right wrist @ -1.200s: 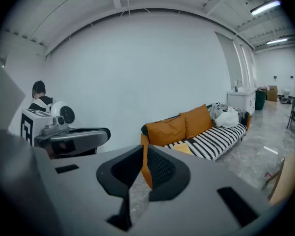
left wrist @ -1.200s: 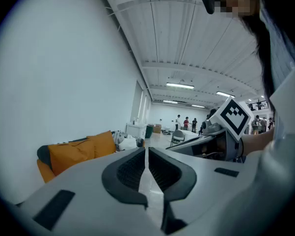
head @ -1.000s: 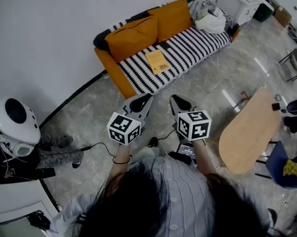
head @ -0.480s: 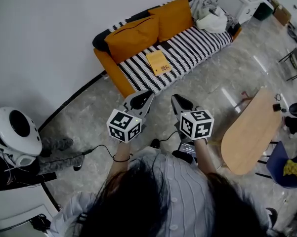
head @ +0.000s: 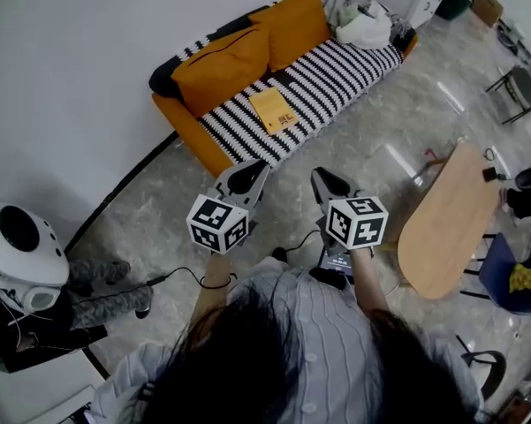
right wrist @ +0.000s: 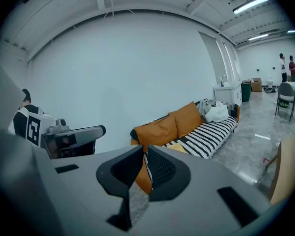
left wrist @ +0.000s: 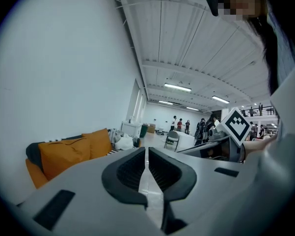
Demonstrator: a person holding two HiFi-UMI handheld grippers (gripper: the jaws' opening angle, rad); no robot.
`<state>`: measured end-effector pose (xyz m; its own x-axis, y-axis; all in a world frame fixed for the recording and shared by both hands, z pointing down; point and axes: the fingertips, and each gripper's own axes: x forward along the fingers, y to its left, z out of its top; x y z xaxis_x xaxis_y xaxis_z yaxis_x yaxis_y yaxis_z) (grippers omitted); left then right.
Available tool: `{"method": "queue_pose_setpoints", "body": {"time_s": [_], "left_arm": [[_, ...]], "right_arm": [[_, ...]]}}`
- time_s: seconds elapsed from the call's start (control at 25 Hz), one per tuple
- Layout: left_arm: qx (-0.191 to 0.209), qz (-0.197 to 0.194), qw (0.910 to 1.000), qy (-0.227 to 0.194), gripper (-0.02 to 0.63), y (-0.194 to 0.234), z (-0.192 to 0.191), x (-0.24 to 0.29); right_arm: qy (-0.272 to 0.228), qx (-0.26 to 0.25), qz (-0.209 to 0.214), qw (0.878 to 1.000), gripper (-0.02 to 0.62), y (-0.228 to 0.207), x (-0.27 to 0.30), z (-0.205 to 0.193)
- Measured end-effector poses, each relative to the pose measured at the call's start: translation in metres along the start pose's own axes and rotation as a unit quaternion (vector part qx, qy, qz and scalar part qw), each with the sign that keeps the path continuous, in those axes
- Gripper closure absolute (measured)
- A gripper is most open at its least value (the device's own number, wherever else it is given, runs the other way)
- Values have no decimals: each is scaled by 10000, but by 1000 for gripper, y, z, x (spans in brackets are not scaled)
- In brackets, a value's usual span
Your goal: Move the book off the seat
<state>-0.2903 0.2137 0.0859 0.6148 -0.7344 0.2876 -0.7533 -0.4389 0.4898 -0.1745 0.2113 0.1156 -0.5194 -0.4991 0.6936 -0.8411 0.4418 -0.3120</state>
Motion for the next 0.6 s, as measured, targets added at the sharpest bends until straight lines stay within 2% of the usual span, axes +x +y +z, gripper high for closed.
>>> {"method": "queue_pose_setpoints", "body": {"time_s": [0.36, 0.6], "left_arm": [[-251, -96, 9996, 127, 594, 12, -21, 12], [-396, 201, 9989, 136, 594, 43, -26, 24]], "right_arm": [[219, 19, -61, 9997, 557, -9, 17, -8], [405, -99, 134, 9990, 557, -19, 50, -5]]}}
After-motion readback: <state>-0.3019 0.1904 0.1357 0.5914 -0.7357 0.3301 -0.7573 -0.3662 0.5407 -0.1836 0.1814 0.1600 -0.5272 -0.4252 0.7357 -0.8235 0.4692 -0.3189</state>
